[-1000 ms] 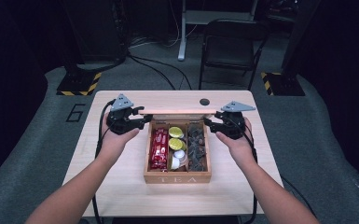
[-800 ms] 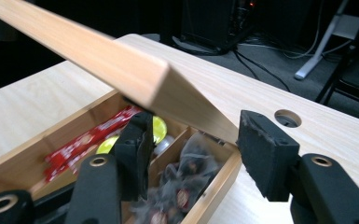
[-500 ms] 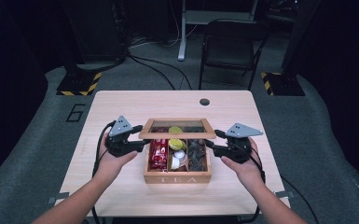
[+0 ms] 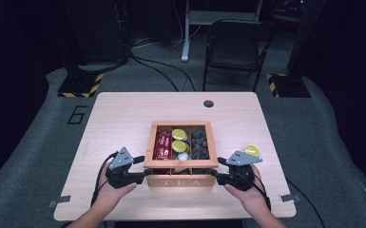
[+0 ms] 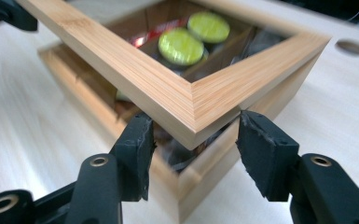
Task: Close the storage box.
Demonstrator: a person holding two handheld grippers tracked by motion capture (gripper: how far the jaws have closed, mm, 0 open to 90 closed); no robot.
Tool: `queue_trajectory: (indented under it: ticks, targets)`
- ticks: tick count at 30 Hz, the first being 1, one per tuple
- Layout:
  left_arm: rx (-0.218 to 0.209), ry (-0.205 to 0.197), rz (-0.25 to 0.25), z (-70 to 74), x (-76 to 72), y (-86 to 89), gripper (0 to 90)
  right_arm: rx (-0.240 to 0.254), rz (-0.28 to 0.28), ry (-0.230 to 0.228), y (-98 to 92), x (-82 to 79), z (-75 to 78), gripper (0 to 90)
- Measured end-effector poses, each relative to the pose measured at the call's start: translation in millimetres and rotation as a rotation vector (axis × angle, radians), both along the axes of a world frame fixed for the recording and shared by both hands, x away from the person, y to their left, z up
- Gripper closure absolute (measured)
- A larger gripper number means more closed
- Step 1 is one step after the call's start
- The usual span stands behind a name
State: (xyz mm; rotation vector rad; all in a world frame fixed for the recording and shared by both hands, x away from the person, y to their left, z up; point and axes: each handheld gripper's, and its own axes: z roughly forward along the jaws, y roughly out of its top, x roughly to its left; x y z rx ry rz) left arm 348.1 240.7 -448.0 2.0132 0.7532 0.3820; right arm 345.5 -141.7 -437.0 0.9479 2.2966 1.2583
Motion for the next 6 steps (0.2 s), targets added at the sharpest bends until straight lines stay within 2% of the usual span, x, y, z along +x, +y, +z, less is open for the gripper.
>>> queue_trajectory:
  ticks: [3,4,5,6]
  targets:
    - [0.003,0.023,-0.02,-9.2,-5.1,-0.7,41.2,-0.041,0.02,0.017,0.5,-3.7,-8.5,45.7]
    - [-0.016,0.05,-0.029,-12.2,-5.4,-1.5,36.6,-0.059,0.024,0.027,1.1,-5.5,-10.9,44.4]
    - [-0.021,0.076,-0.032,-14.2,-5.9,-1.9,31.8,-0.05,0.024,0.02,0.9,-7.6,-12.5,43.1]
    - [-0.027,0.074,-0.018,-15.9,-7.5,-3.0,30.2,-0.047,0.028,0.02,0.4,-9.1,-12.8,39.9]
